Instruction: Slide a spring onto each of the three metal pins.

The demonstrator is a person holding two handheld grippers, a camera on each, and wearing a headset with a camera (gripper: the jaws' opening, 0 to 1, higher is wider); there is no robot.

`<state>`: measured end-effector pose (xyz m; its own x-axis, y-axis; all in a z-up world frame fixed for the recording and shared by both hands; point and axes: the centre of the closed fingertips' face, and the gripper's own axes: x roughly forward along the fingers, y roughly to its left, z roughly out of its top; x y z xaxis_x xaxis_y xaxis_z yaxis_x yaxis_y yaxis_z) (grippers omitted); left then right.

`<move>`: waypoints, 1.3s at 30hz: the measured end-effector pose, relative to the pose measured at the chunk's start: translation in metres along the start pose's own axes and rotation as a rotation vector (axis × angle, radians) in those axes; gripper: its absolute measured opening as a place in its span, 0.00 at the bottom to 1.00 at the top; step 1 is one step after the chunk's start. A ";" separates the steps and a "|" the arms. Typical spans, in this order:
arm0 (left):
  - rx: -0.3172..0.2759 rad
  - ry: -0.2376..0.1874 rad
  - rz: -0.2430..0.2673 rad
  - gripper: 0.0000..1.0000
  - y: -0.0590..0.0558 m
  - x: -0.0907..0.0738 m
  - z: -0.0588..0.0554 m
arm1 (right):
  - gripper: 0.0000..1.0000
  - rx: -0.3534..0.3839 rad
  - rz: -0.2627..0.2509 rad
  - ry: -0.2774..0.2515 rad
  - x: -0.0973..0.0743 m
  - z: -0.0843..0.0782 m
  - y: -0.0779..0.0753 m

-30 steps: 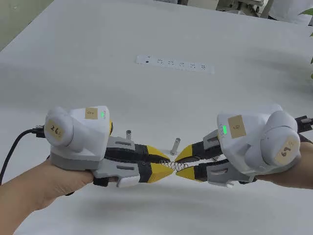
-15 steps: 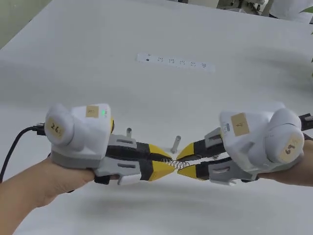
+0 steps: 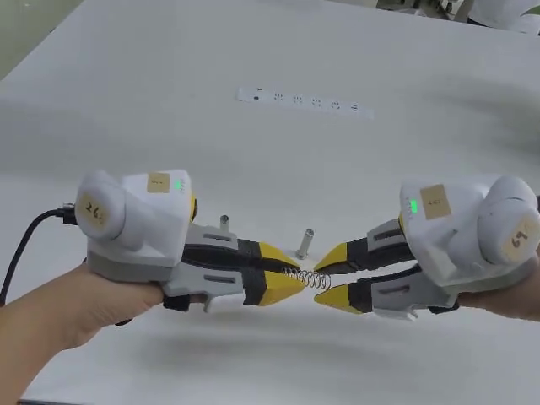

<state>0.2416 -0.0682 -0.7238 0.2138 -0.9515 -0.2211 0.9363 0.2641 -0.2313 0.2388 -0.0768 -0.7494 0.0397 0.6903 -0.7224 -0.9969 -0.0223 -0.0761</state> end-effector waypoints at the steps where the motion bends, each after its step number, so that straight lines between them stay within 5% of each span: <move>1: 0.000 0.000 0.000 0.01 0.000 0.000 0.000 | 0.13 0.010 0.000 -0.003 0.000 -0.001 -0.001; 4: -0.001 -0.004 -0.005 0.02 -0.001 0.001 0.002 | 0.10 0.063 0.020 -0.052 -0.001 0.003 0.000; 15: -0.002 -0.003 -0.015 0.02 -0.003 0.001 -0.001 | 0.07 0.094 0.031 -0.086 -0.004 0.005 0.002; 26: 0.010 0.024 -0.013 0.01 -0.001 0.000 -0.010 | 0.07 0.047 0.019 -0.084 -0.010 0.018 0.000; 39: 0.041 0.067 -0.014 0.01 -0.001 0.002 -0.020 | 0.07 -0.023 0.063 -0.053 -0.010 0.033 0.008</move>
<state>0.2360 -0.0671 -0.7430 0.1828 -0.9421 -0.2812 0.9499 0.2430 -0.1964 0.2284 -0.0597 -0.7204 -0.0276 0.7243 -0.6890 -0.9954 -0.0834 -0.0477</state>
